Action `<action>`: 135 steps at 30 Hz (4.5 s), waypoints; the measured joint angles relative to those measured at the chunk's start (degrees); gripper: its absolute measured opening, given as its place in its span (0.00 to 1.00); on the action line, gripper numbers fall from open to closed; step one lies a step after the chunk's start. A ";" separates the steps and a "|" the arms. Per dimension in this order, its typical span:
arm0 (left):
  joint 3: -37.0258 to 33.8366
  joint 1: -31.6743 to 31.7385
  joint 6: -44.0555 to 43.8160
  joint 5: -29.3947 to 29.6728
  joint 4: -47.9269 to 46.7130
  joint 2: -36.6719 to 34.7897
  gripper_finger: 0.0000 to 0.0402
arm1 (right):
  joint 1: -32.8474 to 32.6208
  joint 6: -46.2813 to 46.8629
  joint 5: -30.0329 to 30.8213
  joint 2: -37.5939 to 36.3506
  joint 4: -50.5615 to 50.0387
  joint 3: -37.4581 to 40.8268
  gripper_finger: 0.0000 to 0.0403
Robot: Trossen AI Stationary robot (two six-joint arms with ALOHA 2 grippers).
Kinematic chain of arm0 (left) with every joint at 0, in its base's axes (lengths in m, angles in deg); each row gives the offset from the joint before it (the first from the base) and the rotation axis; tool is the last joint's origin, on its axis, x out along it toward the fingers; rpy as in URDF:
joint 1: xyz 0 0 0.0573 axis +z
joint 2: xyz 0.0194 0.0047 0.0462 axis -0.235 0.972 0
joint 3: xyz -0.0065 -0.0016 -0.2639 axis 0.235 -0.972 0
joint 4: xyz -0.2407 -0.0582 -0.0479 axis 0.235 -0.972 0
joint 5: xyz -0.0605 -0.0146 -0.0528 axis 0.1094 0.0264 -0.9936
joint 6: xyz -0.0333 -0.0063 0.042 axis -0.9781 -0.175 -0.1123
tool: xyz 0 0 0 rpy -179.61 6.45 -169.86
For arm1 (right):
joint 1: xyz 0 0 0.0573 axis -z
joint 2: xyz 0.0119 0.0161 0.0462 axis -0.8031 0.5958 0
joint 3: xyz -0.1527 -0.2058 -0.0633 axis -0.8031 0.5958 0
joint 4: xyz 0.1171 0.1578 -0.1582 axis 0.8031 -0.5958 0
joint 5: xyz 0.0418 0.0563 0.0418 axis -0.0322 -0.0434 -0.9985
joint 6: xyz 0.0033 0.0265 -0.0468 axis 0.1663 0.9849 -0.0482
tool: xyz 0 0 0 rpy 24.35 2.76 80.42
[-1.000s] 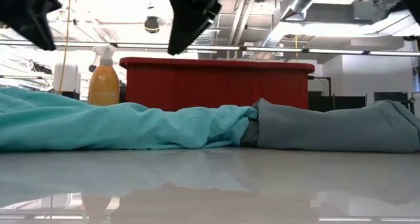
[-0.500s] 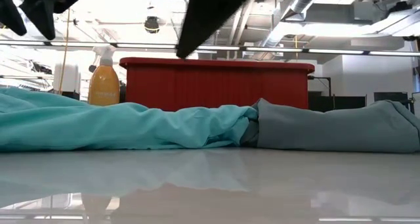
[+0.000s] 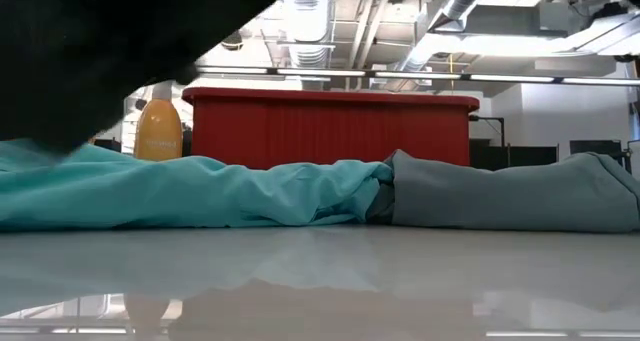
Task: Fold Laundry from Bin
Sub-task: Fold the light blue shorts
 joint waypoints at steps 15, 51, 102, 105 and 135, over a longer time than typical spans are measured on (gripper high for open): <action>0.00 -0.12 -1.75 1.97 -8.70 0.09 0.61 | 4.46 -3.09 -5.85 9.38 -3.77 -14.82 0.55; 0.00 -0.12 -5.94 4.71 -8.12 0.11 0.61 | 7.00 2.12 -11.47 8.95 -17.88 -14.65 0.13; 5.08 -23.78 -12.48 7.34 18.78 17.78 0.61 | -0.56 21.81 -25.38 -0.43 -54.10 -21.68 0.60; 8.56 -25.57 -11.22 7.16 17.28 22.34 0.61 | -0.71 25.23 -25.55 -0.54 -56.02 -21.68 0.60; 11.90 -29.82 -10.17 15.60 3.21 44.74 0.47 | -5.79 36.40 -25.49 -0.61 -54.51 -21.83 0.59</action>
